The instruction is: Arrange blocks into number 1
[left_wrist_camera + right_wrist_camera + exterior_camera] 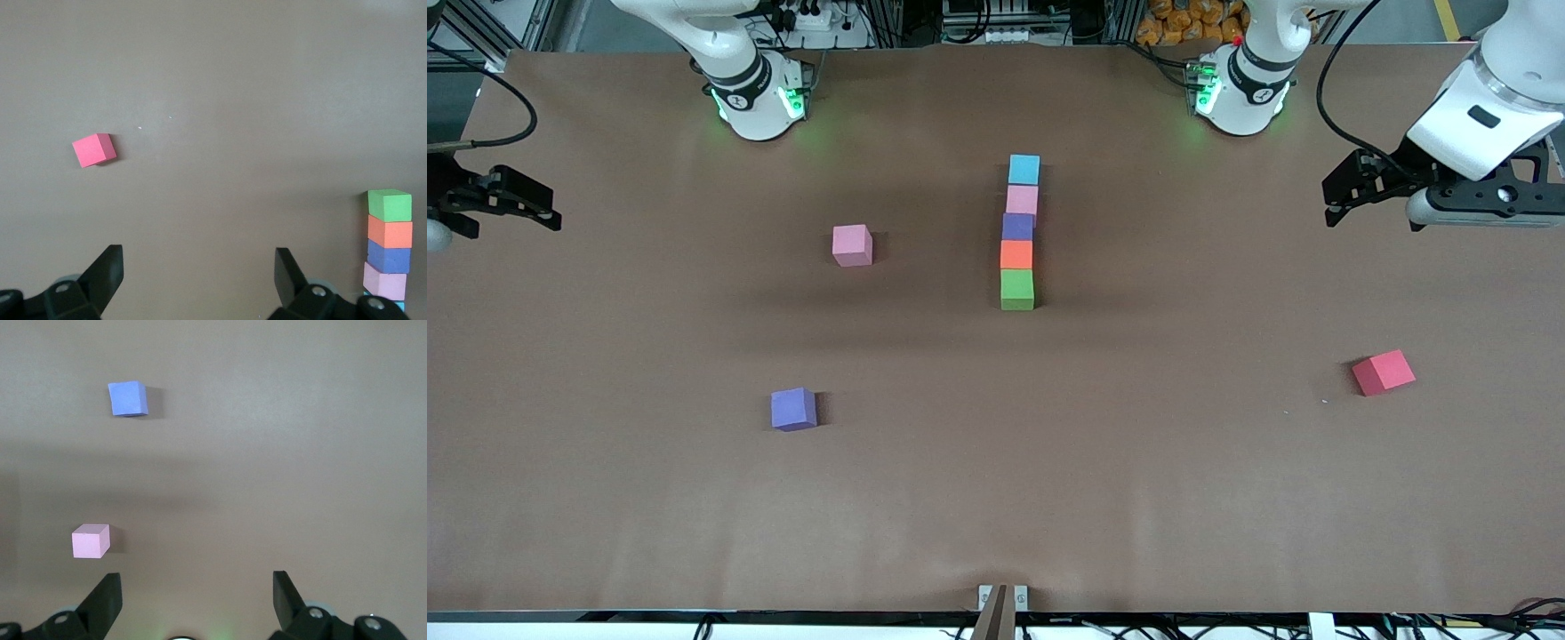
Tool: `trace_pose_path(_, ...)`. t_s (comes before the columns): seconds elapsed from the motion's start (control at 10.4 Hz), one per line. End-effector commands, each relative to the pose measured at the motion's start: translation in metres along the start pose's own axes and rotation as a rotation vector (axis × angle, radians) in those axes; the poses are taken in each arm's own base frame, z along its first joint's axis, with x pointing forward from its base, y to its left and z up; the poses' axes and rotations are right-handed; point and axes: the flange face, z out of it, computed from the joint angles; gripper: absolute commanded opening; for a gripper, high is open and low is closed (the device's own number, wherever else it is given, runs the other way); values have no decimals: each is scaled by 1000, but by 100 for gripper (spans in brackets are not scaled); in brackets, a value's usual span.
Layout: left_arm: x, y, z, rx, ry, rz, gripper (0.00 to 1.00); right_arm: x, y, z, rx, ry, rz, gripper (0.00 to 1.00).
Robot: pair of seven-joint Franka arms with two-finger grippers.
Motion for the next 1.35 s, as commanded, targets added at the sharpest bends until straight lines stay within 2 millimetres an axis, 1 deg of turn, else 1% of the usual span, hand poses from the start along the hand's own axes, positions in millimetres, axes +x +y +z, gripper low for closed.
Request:
trace_pose_path(0.0, 1, -14, 6, 13, -5, 28, 100, -3, 3, -6, -14, 9, 7, 100)
trace_pose_path(0.1, 7, -22, 12, 9, -6, 43, 100, -3, 2, -6, -14, 9, 6, 100)
trace_pose_path(0.19, 13, -20, 17, 4, 1, 54, 100, -3, 3, -6, -14, 9, 7, 100)
trace_pose_path(0.29, 16, -13, 20, 5, 0, 62, 100, -4, 3, -5, -14, 6, 7, 100)
trace_pose_path(0.39, 19, -13, 23, 5, 2, 65, 100, -3, 2, -6, -14, 9, 6, 100)
trace_pose_path(0.58, 20, -7, 25, 6, 0, 56, 100, -4, 3, -6, -14, 7, 7, 100)
trace_pose_path(0.77, 21, -6, 28, 6, -6, 26, 100, -4, 4, -6, -14, 9, 9, 100)
trace_pose_path(0.87, 20, -1, 27, 8, -2, 0, 100, -4, 5, -6, -14, 9, 10, 100)
trace_pose_path(1.06, 19, -3, 21, 10, 9, 3, 100, -4, 5, -6, -14, 7, 10, 100)
trace_pose_path(1.25, 19, -6, 21, 15, 8, -1, 100, -4, 5, -6, -14, 9, 10, 100)
